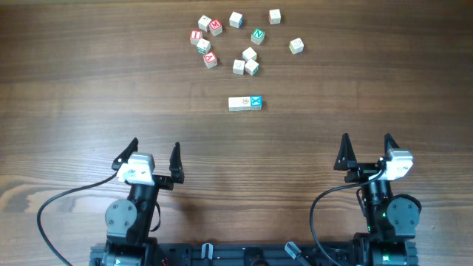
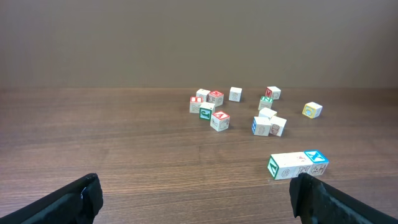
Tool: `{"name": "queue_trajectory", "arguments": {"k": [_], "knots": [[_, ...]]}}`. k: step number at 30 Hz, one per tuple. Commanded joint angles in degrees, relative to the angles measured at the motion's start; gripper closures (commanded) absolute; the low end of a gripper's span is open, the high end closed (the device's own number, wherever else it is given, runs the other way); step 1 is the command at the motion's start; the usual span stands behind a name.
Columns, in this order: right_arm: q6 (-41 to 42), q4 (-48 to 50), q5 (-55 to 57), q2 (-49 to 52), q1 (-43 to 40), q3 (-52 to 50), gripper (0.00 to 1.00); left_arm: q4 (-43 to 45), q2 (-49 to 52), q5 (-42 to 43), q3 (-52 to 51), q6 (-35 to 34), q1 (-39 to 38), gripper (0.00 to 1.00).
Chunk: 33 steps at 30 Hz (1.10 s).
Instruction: Form a horizontal line
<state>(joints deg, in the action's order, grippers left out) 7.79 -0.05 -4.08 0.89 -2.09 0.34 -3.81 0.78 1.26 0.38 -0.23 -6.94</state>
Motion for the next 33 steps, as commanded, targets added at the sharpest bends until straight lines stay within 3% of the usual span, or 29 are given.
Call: {"name": "queue_trajectory", "arguments": {"k": [1, 33], "knots": [[-0.28, 0.17, -0.24, -0.61, -0.42, -0.04, 0.0, -0.52, -0.61, 0.68, -0.07, 1.09, 0.09, 0.0], [-0.28, 0.17, -0.24, -0.61, -0.42, -0.04, 0.0, -0.52, -0.57, 0.68, -0.07, 1.09, -0.66, 0.0]]}}
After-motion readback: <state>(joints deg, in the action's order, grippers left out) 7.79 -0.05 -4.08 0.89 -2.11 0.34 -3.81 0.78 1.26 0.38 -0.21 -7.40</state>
